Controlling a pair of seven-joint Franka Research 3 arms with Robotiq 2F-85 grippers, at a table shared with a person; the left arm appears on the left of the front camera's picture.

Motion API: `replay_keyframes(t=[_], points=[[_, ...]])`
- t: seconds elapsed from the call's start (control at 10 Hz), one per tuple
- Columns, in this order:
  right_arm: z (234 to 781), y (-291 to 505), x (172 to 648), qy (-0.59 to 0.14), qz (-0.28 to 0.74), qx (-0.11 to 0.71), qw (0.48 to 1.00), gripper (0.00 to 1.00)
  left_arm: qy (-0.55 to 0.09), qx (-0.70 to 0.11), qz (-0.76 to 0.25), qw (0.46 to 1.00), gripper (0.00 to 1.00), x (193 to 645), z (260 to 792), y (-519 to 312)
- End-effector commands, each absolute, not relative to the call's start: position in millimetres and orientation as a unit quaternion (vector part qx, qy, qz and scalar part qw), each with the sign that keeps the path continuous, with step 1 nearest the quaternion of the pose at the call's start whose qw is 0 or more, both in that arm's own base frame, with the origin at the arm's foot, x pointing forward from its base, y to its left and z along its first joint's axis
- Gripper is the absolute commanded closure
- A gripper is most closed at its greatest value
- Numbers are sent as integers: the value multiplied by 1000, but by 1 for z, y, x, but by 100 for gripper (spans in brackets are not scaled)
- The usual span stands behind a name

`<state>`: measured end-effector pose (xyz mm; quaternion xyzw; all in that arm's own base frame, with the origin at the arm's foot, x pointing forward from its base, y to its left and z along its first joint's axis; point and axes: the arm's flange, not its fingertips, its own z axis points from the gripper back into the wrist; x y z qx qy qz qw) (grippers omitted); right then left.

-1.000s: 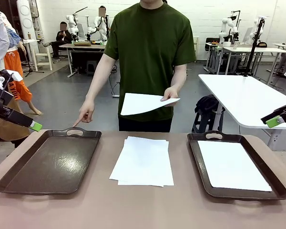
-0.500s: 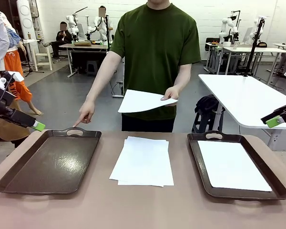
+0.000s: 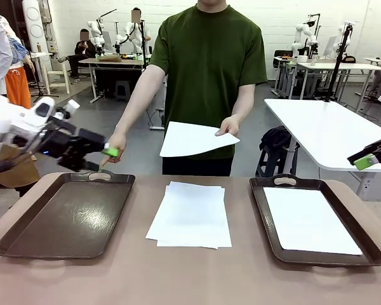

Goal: Sort the A4 documents.
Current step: Receive the A4 Paper.

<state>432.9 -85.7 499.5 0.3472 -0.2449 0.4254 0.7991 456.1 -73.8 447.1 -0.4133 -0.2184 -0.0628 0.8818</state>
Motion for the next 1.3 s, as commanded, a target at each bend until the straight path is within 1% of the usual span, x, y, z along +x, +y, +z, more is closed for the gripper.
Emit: replay_keyframes(t=[0.0, 0.1, 0.4, 0.6, 0.8, 1.0, 1.2], points=[[499, -85, 432, -245, 429, 349, 797, 0, -198, -449, -11, 871, 0, 506, 434, -82], [499, -85, 432, -245, 429, 349, 797, 0, -196, -456, 32, 867, 0, 516, 428, -89], [499, -85, 432, -245, 429, 349, 797, 0, -183, -529, 28, 828, 0, 544, 415, -122], [499, -85, 432, -245, 429, 349, 797, 0, -187, -558, 34, 808, 0, 549, 419, -132], [499, -85, 432, -245, 429, 349, 797, 0, -171, -587, 39, 790, 0, 556, 416, -147], [499, -85, 432, -245, 429, 349, 797, 0, -151, -595, 42, 788, 0, 561, 405, -167], [499, -85, 432, -245, 429, 349, 797, 0, -127, -626, 46, 768, 0, 571, 391, -185]])
